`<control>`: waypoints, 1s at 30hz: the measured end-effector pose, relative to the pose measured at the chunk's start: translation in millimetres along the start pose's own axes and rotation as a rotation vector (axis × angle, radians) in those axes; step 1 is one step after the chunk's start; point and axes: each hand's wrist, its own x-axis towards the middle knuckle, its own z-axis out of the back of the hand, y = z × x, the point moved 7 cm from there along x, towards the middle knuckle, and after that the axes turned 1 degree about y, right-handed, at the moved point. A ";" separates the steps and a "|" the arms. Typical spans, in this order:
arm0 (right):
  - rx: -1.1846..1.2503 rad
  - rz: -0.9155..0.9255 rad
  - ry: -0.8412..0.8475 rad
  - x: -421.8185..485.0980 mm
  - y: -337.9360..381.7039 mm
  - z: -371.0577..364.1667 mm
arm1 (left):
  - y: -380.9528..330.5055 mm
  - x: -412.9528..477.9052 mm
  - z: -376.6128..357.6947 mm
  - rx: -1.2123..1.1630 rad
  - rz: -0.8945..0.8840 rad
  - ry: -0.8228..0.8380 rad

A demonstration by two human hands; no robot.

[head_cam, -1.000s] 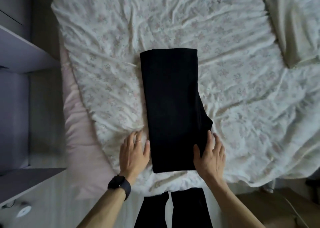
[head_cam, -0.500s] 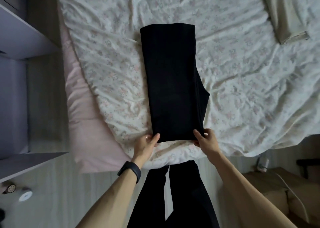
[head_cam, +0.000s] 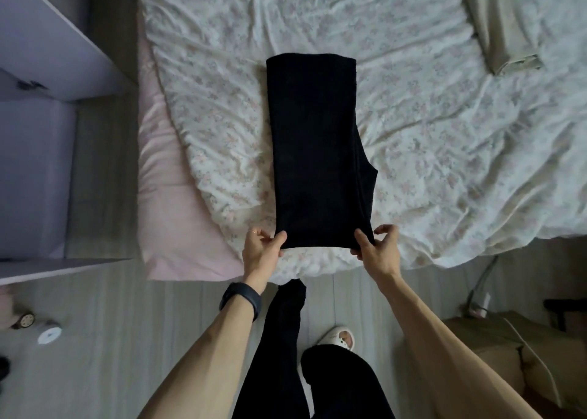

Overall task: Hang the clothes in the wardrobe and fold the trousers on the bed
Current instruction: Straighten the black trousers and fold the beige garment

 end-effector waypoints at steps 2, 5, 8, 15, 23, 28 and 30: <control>-0.009 0.069 0.022 -33.4 -4.0 16.4 | 3.7 -40.6 4.2 0.087 -0.078 -0.040; -0.027 0.122 0.034 -79.9 -13.2 34.2 | 10.5 -93.5 6.6 0.088 -0.149 -0.053; -0.011 0.182 0.011 -124.7 -11.9 59.2 | 11.0 -141.4 8.6 0.009 -0.133 -0.007; -0.019 0.275 0.092 -190.1 -19.5 98.7 | 25.4 -212.9 13.0 -0.049 -0.030 0.046; -0.228 0.214 0.349 -196.7 -32.1 114.8 | 31.2 -237.7 15.2 0.147 -0.114 0.208; -0.310 0.349 0.272 -191.9 -12.2 122.5 | 17.9 -231.0 21.4 0.377 -0.353 0.108; -0.318 0.392 0.216 -183.9 5.2 125.6 | 3.0 -223.2 27.3 0.439 -0.419 0.061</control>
